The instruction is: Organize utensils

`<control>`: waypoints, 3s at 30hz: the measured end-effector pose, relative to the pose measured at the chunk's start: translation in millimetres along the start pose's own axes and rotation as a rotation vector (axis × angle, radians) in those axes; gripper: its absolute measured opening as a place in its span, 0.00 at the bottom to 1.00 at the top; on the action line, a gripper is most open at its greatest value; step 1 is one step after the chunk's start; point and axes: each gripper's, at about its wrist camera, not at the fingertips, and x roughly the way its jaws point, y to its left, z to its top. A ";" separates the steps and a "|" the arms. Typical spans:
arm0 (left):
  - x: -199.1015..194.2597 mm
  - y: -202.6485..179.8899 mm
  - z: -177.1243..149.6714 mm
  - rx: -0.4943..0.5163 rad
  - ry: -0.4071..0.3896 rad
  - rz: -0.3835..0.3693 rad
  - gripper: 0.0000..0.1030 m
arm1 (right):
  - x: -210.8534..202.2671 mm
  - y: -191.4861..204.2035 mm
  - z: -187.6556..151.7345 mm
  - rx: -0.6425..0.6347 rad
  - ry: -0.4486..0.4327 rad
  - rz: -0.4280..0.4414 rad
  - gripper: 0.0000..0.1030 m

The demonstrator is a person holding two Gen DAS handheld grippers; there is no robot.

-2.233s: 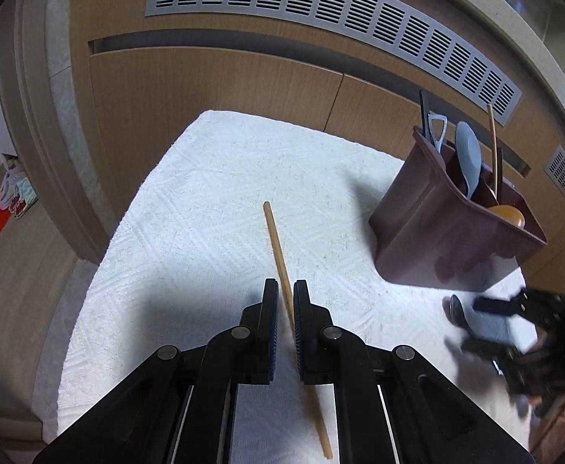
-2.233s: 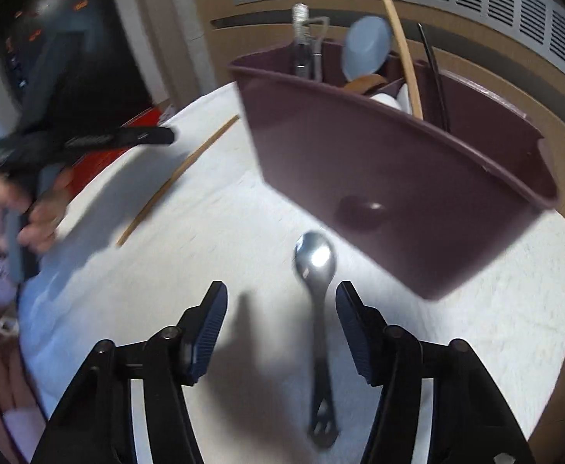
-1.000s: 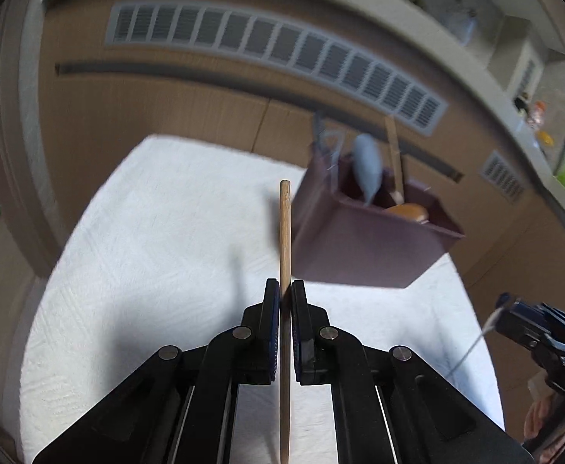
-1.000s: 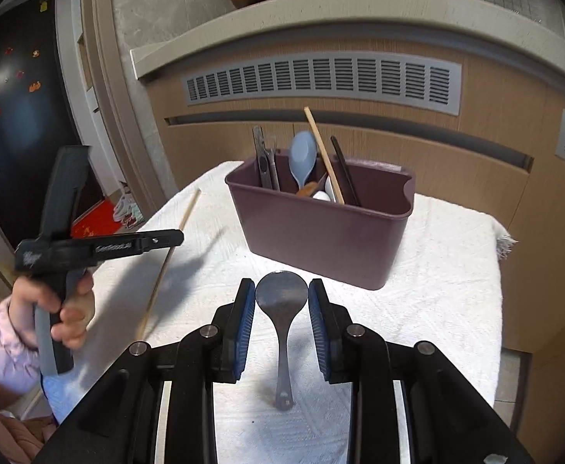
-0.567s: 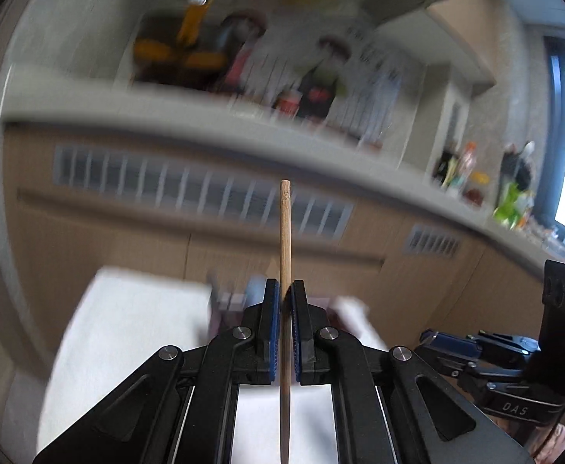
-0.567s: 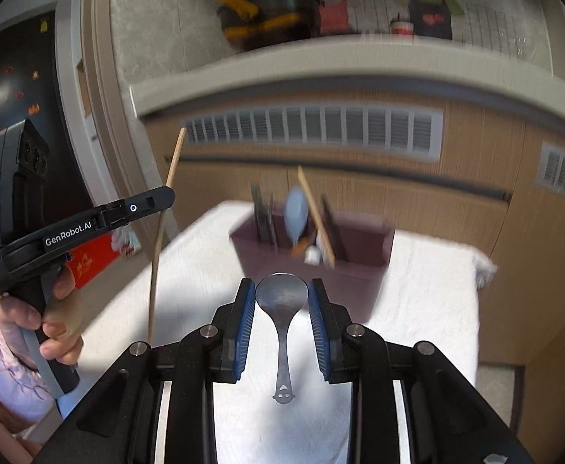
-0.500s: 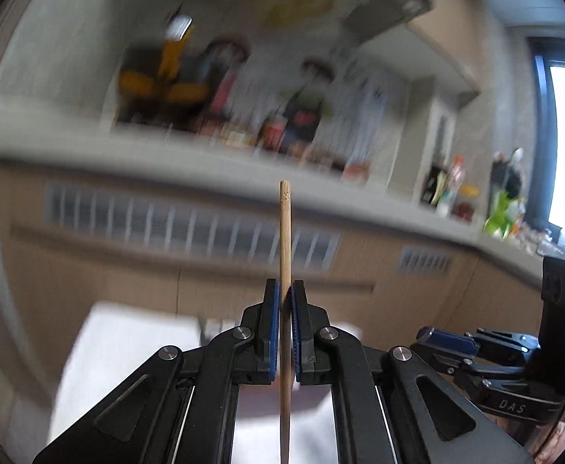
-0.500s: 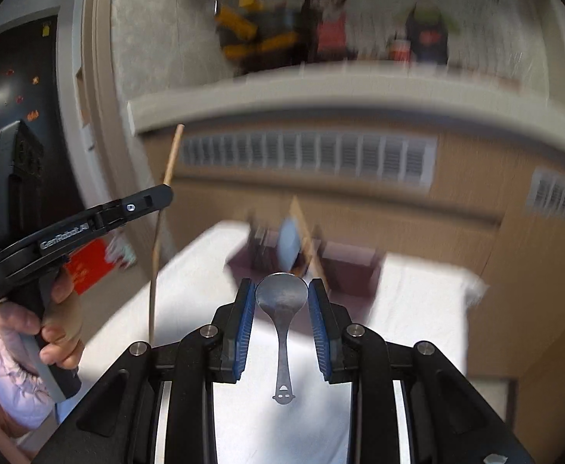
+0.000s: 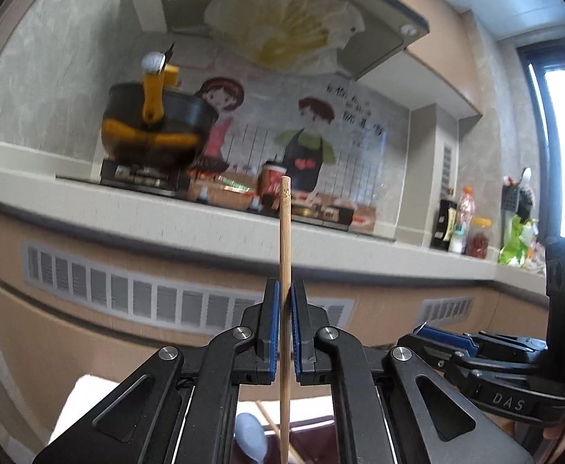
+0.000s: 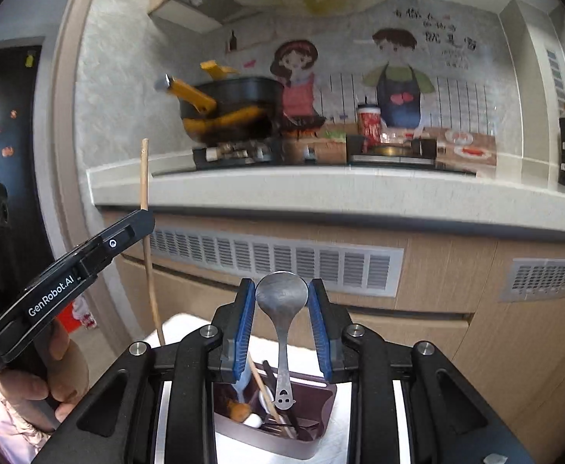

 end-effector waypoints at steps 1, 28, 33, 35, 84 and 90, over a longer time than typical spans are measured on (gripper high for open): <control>7.1 2.5 -6.9 0.001 0.015 0.004 0.06 | 8.5 -0.6 -5.4 0.001 0.014 -0.001 0.25; -54.5 5.0 -103.0 -0.051 0.378 0.112 0.65 | -5.3 5.2 -105.0 0.121 0.177 -0.075 0.92; -111.1 -11.9 -123.3 0.008 0.430 0.148 0.76 | -51.1 22.7 -126.1 0.113 0.201 -0.151 0.98; -127.7 -15.8 -133.2 0.022 0.457 0.160 0.77 | -66.5 27.4 -136.9 0.104 0.209 -0.198 0.98; -188.9 -47.5 -146.0 0.090 0.448 0.234 0.88 | -134.0 51.7 -180.6 0.084 0.180 -0.321 0.99; -189.0 -47.6 -146.2 0.098 0.449 0.235 0.89 | -138.0 52.6 -179.1 0.082 0.169 -0.324 0.99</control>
